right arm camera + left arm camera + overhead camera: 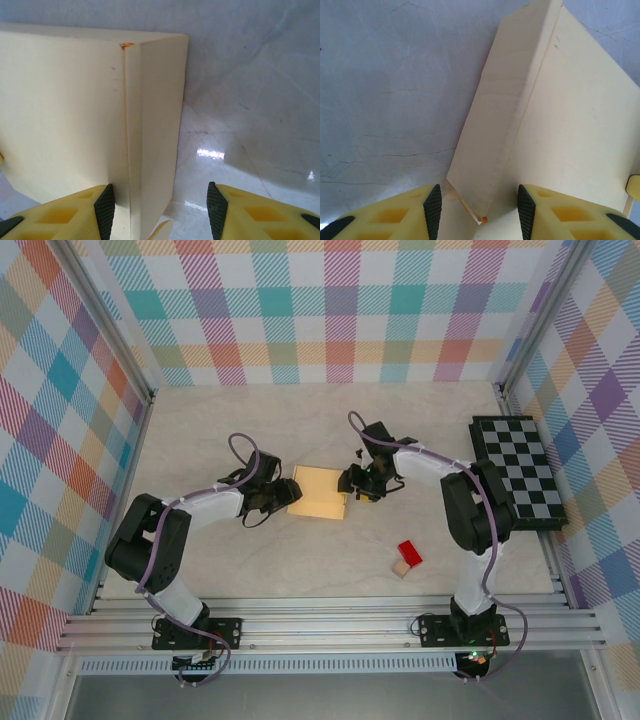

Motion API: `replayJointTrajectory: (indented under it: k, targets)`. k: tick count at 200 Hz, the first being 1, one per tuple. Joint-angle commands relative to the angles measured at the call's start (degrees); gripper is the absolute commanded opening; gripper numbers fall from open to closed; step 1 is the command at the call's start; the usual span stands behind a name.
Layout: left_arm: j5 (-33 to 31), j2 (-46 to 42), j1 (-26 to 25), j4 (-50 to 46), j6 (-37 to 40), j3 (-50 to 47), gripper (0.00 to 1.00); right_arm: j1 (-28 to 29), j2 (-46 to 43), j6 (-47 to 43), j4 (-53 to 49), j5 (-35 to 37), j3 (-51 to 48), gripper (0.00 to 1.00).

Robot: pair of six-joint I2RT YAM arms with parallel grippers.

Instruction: Fold the paper box

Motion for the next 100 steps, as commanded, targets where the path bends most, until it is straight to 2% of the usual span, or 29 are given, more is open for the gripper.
replayJointTrajectory:
  k: [1,100]
  targets:
    - [-1.84,1.45,0.63,-2.7,-0.36,0.19,0.45,0.68,-2.02,0.94,-2.99,-0.66,-1.82,0.54]
    - [-3.25,1.96,0.63,-4.4,-0.8,0.36,0.42,1.06,-11.22,4.99,-3.06,1.86,-4.91,0.58]
